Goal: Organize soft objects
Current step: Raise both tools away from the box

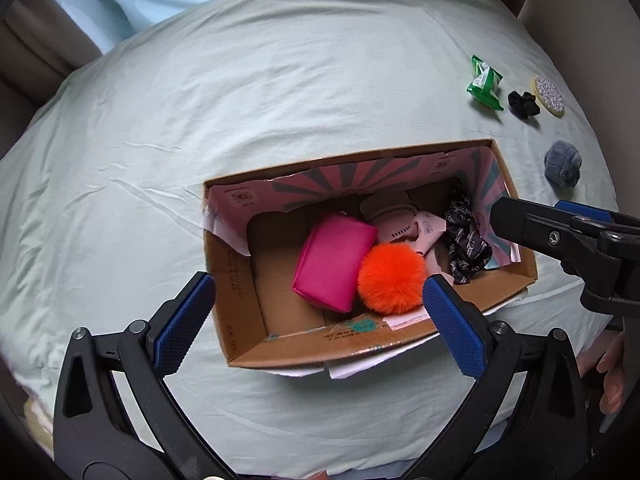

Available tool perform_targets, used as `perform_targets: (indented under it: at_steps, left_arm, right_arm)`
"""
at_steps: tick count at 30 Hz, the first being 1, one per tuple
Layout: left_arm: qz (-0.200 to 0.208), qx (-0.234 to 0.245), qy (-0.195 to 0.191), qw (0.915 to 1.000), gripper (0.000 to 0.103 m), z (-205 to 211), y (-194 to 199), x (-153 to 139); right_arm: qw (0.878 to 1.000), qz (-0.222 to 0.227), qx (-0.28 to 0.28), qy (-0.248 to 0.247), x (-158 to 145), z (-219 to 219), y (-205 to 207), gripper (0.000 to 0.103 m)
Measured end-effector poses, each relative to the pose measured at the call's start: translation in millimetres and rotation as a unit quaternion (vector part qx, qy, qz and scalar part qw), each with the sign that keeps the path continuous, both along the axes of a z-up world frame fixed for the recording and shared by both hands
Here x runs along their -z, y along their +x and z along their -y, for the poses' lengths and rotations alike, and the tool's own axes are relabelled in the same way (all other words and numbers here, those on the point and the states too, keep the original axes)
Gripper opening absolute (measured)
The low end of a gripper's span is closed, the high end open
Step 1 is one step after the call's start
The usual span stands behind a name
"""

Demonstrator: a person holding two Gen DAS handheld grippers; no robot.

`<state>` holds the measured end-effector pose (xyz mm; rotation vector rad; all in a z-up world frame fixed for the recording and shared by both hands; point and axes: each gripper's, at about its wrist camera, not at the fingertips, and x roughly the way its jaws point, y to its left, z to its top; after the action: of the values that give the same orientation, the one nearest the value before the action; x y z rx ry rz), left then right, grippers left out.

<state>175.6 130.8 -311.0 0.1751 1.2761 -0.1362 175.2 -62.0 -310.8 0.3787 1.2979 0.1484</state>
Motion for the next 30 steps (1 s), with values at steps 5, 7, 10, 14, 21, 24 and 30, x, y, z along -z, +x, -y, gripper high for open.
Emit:
perform_targets:
  at_steps: [5, 7, 10, 14, 21, 24, 30]
  left_arm:
    - [0.026, -0.013, 0.002, 0.9996, 0.103, -10.2, -23.7, -34.2]
    - [0.037, -0.023, -0.003, 0.9991, 0.103, -15.6, -33.8, -49.8]
    - [0.071, -0.035, 0.006, 0.9969, 0.103, -19.0, -50.1, -79.4]
    - [0.122, -0.043, -0.003, 0.9916, 0.103, -19.9, -74.4, -124.9]
    - [0.216, -0.072, -0.030, 0.9732, 0.103, -6.7, -116.7, -190.0]
    - [0.231, -0.077, -0.039, 0.9691, 0.103, 11.0, -128.4, -206.3]
    - [0.261, -0.051, -0.025, 0.9636, 0.103, 67.3, -129.0, -222.0]
  right_arm:
    - [0.998, 0.045, -0.022, -0.029, -46.5, -8.1, -23.7, 0.103]
    - [0.996, 0.063, -0.033, -0.047, -68.1, -9.9, -35.5, 0.103]
    - [0.991, 0.105, -0.034, -0.074, -100.8, -7.1, -56.0, 0.103]
    - [0.983, 0.158, -0.022, -0.091, -147.7, 5.0, -89.0, 0.103]
    - [0.964, 0.242, 0.024, -0.108, -209.9, 46.9, -145.4, 0.103]
    - [0.958, 0.262, 0.044, -0.111, -223.5, 70.0, -162.2, 0.103]
    - [0.947, 0.283, 0.067, -0.133, -229.3, 118.0, -175.8, 0.103]
